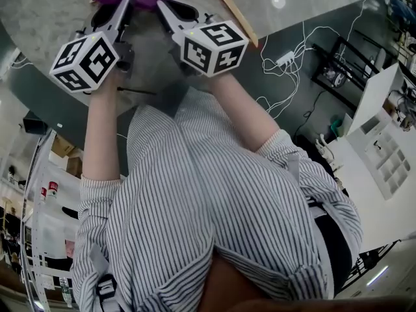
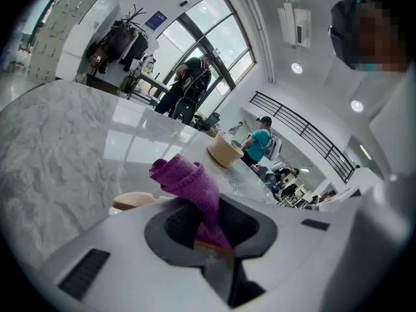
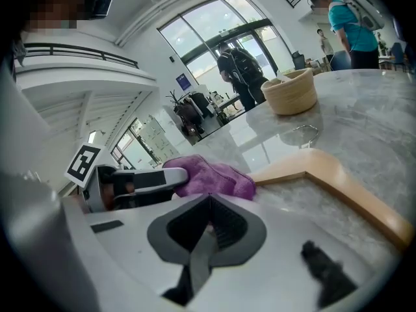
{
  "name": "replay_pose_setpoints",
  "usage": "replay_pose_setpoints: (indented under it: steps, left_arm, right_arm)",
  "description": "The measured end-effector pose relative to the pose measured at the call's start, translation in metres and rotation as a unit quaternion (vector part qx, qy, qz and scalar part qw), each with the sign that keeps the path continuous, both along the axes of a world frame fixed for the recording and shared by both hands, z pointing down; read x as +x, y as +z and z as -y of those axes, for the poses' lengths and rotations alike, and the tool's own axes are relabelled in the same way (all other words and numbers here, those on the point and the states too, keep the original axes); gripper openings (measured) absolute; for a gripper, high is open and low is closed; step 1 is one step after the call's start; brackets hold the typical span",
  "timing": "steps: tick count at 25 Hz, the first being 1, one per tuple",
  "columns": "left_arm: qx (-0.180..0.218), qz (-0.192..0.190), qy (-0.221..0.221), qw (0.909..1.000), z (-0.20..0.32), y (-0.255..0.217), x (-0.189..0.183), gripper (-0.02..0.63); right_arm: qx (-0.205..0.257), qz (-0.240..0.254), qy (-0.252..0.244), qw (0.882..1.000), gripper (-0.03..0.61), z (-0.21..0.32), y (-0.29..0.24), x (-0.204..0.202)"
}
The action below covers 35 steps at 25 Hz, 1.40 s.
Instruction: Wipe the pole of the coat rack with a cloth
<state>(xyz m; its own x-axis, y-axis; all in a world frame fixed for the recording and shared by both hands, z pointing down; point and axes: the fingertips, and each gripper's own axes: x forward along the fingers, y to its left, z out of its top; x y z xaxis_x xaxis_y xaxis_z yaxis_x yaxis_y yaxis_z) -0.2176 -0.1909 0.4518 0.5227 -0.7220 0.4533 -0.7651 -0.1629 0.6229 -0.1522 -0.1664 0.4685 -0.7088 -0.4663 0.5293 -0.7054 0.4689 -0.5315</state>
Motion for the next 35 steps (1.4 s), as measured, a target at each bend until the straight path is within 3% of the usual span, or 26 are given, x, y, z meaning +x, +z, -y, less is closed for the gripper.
replay_pose_setpoints:
  steps: [10, 35]
  left_arm:
    - [-0.004, 0.003, -0.027, 0.9996, -0.009, 0.004, -0.033, 0.08]
    - [-0.007, 0.022, -0.068, 0.9975, -0.025, 0.008, -0.063, 0.08]
  right_arm:
    - [0.0, -0.001, -0.011, 1.0, 0.015, -0.007, 0.001, -0.021]
    - [0.0, -0.011, -0.009, 1.0, 0.015, -0.014, 0.003, -0.008]
